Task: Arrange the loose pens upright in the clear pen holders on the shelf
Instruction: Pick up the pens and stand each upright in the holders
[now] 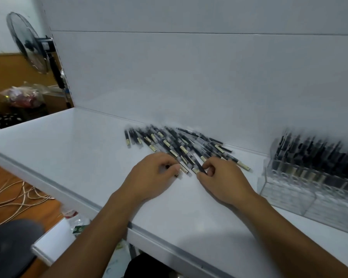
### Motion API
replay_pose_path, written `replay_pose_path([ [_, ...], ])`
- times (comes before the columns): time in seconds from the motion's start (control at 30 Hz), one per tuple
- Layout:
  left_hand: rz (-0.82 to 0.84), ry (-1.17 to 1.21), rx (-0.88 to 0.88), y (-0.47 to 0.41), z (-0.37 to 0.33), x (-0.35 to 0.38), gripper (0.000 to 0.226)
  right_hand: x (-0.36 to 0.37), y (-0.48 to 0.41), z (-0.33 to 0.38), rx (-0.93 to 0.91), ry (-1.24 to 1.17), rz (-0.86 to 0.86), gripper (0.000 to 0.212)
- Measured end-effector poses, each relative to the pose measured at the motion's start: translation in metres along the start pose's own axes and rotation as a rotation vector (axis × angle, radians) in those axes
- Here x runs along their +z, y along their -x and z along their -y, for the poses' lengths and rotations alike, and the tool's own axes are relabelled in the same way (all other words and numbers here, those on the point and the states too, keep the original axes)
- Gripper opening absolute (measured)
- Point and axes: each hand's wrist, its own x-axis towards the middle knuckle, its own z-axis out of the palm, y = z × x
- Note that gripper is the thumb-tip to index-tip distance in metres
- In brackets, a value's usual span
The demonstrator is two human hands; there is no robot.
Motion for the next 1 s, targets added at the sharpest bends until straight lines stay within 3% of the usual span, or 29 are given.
replay_pose_path([
  [0.1, -0.209, -0.053, -0.099, -0.003, 0.007, -0.002, 0.023, 0.002, 0.001, -0.004, 0.051, -0.156, -0.031, 0.015],
  [0.13, -0.207, -0.068, -0.136, -0.003, 0.009, -0.003, 0.031, 0.002, 0.0, -0.006, 0.074, -0.211, -0.036, 0.013],
  [0.3, 0.066, -0.208, -0.083, -0.003, 0.012, 0.005, 0.053, 0.0, -0.002, -0.004, 0.161, -0.443, -0.077, 0.005],
  [0.53, -0.005, -0.073, -0.059, -0.004, 0.011, 0.003, 0.027, -0.003, -0.002, 0.002, 0.244, -0.901, -0.094, 0.023],
  [0.67, -0.089, -0.019, -0.137, -0.003, 0.008, 0.0, 0.019, -0.004, -0.001, 0.003, 0.225, -0.935, -0.07, 0.018],
  [0.77, -0.185, -0.175, -0.244, -0.003, 0.007, -0.003, 0.039, 0.0, -0.001, 0.005, 0.209, -0.96, -0.038, 0.018],
  [0.87, -0.1, -0.241, -0.332, -0.005, 0.0, -0.004, 0.066, 0.004, 0.001, 0.007, 0.172, -0.883, -0.004, 0.016],
  [1.0, 0.056, -0.247, -0.401, -0.006, -0.006, -0.017, 0.072, 0.003, 0.003, 0.007, 0.145, -0.872, 0.006, 0.013],
])
